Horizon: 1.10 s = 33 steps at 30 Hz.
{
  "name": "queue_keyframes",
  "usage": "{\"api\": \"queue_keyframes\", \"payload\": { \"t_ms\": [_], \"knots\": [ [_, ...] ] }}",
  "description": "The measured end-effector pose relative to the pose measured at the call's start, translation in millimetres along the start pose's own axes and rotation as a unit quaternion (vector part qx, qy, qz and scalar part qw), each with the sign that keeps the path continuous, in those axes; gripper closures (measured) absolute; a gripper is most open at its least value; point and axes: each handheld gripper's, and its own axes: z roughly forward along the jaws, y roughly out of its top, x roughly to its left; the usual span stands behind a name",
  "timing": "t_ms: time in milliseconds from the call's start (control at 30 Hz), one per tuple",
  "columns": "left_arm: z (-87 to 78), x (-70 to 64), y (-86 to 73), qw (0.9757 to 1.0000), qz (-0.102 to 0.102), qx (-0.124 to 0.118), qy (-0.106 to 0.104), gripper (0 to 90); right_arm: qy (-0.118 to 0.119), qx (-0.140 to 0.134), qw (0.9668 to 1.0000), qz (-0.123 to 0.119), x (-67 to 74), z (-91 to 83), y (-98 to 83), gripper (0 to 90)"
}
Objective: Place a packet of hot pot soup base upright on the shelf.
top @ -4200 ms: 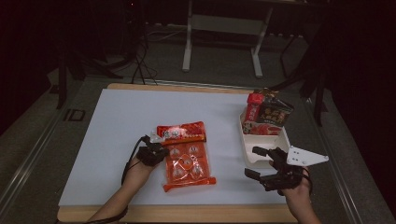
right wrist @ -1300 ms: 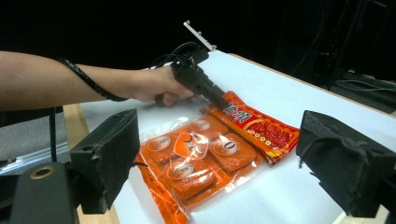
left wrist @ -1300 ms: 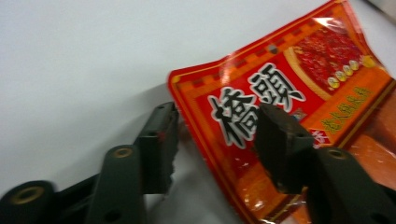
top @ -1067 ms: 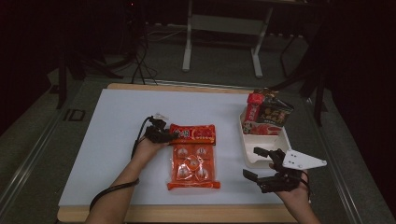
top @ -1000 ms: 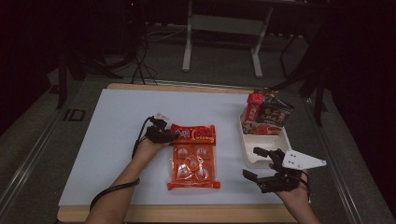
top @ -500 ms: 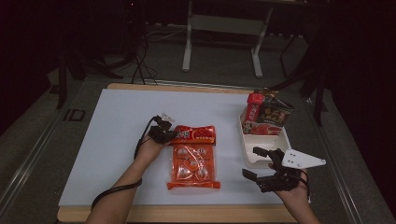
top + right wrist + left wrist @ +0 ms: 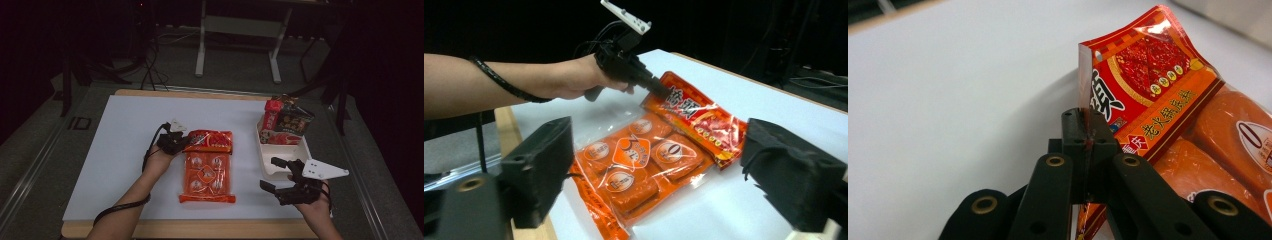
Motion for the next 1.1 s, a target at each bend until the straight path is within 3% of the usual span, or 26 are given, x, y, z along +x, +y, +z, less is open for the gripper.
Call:
{"api": "queue_keyframes", "payload": {
  "t_ms": [67,100,267,400,467,500,667,700,767,833,1100],
  "knots": [
    [0.0,0.0,0.0,1.0,0.0,0.0,0.0,90.0,0.001,-0.003,1.0,0.0,-0.4,-0.7,0.0,12.3],
    [-9.6,-0.5,3.2,0.9998,-0.005,-0.017,-0.007,90.0,0.004,-0.01,0.9999,0.006,-1.5,-2.6,0.2,11.0],
    [-18.1,-2.8,5.6,0.9995,-0.004,-0.03,-0.012,90.0,0.004,-0.022,0.9997,0.012,-4.5,-4.2,0.4,11.1],
    [-34.8,-8.7,10.9,0.9985,0.003,-0.052,-0.018,90.0,-0.001,-0.028,0.9996,-0.009,-6.4,-4.1,1.2,12.5],
    [-34.8,-8.7,10.9,0.9985,0.003,-0.052,-0.018,90.0,-0.002,-0.029,0.9995,-0.014,-6.4,-4.0,1.8,12.5],
    [-44.5,-13.7,14.9,0.9975,0.008,-0.066,-0.023,90.0,-0.006,-0.026,0.9996,-0.011,-6.1,-3.7,2.9,11.0],
    [-59.3,-21.6,19.7,0.9958,0.018,-0.085,-0.029,90.0,-0.017,-0.026,0.9995,-0.003,-6.3,-5.0,4.8,10.9],
    [-61.3,-23.0,20.5,0.9955,0.019,-0.088,-0.031,90.0,-0.027,-0.008,0.9996,0.008,-6.6,-5.0,7.0,11.0],
    [-66.8,-26.5,22.5,0.9946,0.024,-0.095,-0.035,90.0,-0.023,0.007,0.9995,0.019,-7.3,-4.0,8.2,10.9],
    [-72.6,-29.7,24.5,0.9935,0.029,-0.102,-0.041,90.0,-0.01,0.005,0.9998,0.018,-7.8,-3.7,8.7,10.7],
    [-92.7,-44.4,28.2,0.9874,0.054,-0.133,-0.065,90.0,-0.039,-0.005,0.9991,0.015,-10.2,-2.5,13.9,13.1]
  ]
}}
